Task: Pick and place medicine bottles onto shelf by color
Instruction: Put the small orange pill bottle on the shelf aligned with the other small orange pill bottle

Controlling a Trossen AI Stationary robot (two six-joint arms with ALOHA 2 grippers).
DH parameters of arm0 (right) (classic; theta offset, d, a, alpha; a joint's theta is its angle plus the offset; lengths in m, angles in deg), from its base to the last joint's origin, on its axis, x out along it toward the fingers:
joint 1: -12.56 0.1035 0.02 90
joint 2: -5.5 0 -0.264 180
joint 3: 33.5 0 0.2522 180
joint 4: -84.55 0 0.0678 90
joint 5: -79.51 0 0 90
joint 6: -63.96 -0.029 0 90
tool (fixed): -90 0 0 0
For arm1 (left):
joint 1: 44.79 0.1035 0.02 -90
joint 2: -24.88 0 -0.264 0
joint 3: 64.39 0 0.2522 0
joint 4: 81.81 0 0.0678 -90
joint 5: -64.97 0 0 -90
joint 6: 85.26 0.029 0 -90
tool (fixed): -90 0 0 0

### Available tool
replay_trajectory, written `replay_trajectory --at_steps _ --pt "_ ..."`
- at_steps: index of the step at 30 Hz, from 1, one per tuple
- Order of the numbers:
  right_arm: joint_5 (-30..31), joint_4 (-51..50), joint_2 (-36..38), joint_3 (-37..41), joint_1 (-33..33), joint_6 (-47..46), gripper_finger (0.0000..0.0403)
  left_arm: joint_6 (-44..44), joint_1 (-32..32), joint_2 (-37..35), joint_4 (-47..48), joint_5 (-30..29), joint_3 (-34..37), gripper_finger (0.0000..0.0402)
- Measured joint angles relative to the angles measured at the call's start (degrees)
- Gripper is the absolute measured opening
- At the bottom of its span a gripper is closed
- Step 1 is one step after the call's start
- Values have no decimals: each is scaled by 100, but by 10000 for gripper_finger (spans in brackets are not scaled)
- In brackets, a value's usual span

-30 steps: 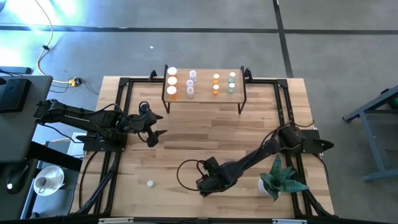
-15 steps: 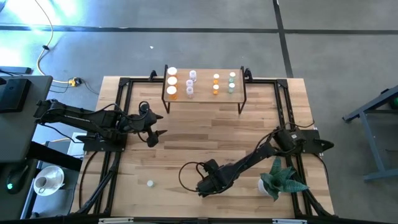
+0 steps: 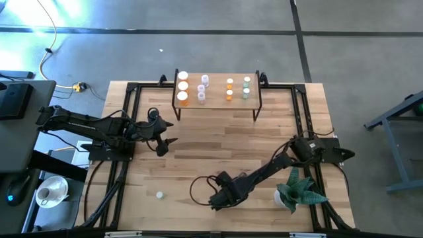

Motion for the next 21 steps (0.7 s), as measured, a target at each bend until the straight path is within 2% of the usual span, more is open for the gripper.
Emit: replay_trajectory --at_steps 4,12,18,21 --pt "291 -8 -8 -130 4 393 66 574 0 0 2 0 0 315" --pt "1254 -145 -2 -894 -146 1459 81 1100 0 0 -105 211 0 315" --pt "2478 -880 3 -2093 -110 2546 82 1575 0 -1 -775 1162 26 315" --pt "3201 -1374 5 -2716 -3 3002 82 1763 -2 -4 -1702 1605 355 315"
